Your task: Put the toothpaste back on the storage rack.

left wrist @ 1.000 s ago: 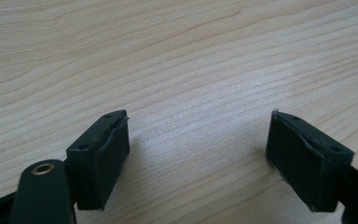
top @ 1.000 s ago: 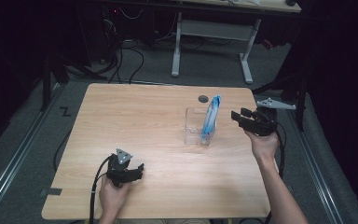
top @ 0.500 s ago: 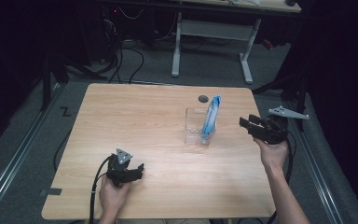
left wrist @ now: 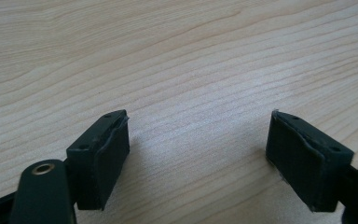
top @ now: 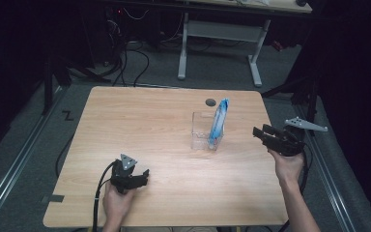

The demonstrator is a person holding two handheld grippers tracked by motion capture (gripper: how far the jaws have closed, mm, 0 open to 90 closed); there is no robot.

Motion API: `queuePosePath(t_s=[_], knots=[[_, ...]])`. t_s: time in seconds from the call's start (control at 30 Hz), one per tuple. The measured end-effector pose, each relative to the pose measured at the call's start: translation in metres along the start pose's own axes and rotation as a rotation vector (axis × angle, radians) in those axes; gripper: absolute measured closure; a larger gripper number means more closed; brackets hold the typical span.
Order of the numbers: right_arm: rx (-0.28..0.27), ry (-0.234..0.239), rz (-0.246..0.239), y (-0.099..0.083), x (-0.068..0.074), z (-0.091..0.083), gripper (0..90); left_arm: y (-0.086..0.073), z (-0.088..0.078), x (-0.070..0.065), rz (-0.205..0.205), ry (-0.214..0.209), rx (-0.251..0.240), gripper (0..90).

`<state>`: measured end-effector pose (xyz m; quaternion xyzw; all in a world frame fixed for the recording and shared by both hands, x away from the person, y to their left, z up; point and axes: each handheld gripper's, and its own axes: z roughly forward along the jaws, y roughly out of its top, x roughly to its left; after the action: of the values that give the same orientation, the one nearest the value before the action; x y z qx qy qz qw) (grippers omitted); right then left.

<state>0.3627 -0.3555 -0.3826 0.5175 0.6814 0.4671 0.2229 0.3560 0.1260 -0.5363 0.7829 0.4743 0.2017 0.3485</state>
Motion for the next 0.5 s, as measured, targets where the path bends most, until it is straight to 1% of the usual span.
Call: queuePosePath(t_s=[0.27, 0.5], knots=[[-0.001, 0.003, 0.003, -0.008, -0.001, -0.006, 49.5, 0.0, 0.0, 0.0, 0.0, 0.0, 0.0, 21.7], [0.0, 0.001, 0.016, -0.018, -0.004, -0.01, 49.5, 0.0, 0.0, 0.0, 0.001, -0.001, 0.001, 21.7]])
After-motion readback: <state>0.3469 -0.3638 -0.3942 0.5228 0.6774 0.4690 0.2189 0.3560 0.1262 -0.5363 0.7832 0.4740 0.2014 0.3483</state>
